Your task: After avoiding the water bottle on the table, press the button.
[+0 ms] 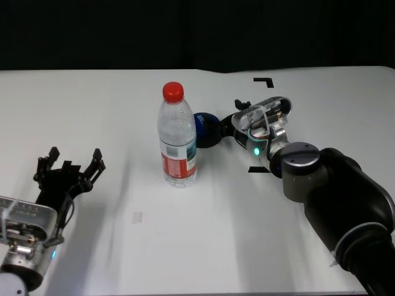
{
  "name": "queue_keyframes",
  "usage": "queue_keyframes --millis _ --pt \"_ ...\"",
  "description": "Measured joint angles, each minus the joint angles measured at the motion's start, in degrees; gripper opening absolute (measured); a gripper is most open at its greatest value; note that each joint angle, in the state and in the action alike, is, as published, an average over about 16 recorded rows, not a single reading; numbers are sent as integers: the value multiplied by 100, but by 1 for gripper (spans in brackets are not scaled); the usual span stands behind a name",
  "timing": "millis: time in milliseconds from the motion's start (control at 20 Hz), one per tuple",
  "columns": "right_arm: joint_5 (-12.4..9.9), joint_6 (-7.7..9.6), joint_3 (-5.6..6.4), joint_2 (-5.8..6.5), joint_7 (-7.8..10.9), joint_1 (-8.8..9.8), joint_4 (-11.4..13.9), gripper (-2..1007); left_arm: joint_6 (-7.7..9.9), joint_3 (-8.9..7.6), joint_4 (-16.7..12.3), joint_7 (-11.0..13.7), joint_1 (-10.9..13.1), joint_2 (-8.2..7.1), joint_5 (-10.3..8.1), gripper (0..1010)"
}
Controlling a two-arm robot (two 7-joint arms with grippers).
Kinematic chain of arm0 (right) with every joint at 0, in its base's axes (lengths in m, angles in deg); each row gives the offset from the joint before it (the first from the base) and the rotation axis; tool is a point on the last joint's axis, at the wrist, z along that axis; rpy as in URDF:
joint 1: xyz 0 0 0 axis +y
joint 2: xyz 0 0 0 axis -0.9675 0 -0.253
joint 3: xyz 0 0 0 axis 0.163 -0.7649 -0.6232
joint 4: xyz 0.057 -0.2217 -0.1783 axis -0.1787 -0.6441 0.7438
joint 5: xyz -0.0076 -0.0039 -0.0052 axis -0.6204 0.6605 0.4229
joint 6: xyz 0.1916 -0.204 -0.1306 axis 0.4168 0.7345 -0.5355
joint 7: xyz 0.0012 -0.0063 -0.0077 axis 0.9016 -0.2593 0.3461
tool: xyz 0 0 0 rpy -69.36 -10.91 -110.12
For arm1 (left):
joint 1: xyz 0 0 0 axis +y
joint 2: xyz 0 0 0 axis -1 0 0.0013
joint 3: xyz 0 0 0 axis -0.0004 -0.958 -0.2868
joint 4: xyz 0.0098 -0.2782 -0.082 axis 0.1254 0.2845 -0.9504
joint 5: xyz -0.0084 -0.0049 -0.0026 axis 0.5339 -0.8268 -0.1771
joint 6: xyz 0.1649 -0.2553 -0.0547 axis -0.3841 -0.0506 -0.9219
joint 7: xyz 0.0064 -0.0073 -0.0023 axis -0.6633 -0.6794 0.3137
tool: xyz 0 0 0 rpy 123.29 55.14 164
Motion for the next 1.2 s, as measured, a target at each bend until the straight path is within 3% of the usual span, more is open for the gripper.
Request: queue_keyframes --millis 300,600,850,1200 --pt "10 10 27 -11 -22 3 -4 1003 0 0 0 0 0 0 0 1003" --pt "-25 19 91 8 -50 95 232 1003 0 0 0 0 0 0 0 1003" --pt "-86 75 157 55 -74 290 689 1003 0 0 0 0 0 0 0 1003" --pt "-211 288 250 153 -135 790 1670 1003 0 0 0 0 0 0 0 1003"
